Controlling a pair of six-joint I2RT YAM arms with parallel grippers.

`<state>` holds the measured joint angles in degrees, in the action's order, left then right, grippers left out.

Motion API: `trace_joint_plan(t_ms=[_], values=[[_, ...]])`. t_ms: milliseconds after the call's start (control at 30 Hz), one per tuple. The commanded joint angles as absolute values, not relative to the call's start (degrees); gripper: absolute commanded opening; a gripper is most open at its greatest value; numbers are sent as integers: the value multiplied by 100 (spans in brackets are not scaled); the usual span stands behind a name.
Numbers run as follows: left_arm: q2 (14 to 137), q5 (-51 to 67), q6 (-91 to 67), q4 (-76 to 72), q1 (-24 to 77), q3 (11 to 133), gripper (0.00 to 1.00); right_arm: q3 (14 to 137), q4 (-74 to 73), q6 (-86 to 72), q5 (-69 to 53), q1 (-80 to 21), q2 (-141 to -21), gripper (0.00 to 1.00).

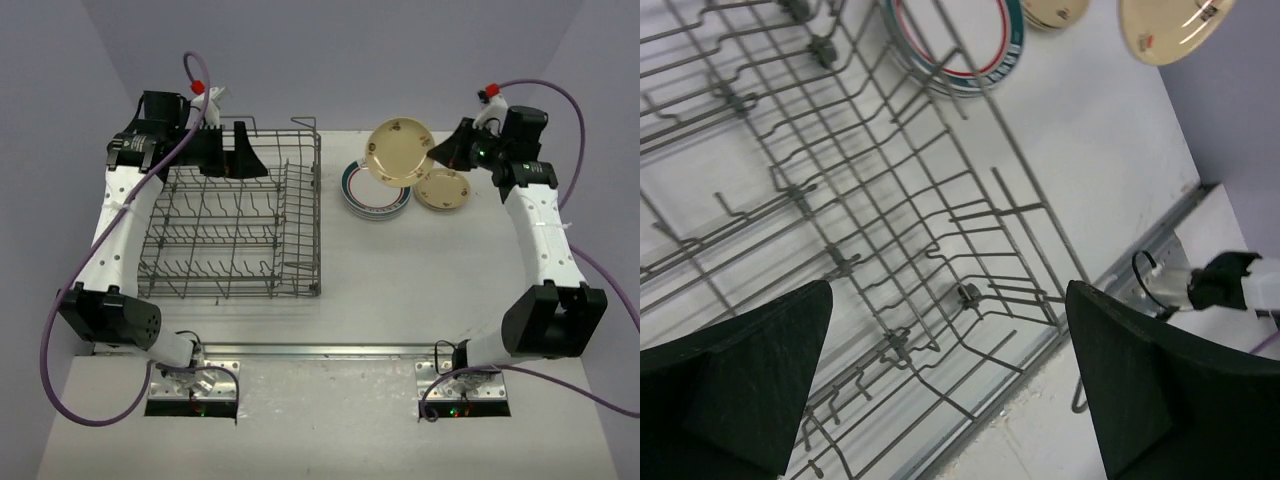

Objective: Unload the plates from the dish rack

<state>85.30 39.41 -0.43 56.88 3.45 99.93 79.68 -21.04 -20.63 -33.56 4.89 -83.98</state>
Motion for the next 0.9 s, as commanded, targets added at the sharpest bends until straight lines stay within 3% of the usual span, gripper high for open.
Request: trace_joint_plan(t_ms=[0, 267, 867], values=[[8518, 3709, -210, 5515, 125, 10144, 100, 7721, -1864, -2625, -2719, 1286, -8877, 0], [8403, 3457, -27, 5467, 123, 9761, 100, 8044, -1855, -2830, -2228, 2052, -10276, 0], [8235, 3305, -26, 5202, 123, 9270, 100, 8852, -1585, -2901, -1902, 2092, -11757, 0]])
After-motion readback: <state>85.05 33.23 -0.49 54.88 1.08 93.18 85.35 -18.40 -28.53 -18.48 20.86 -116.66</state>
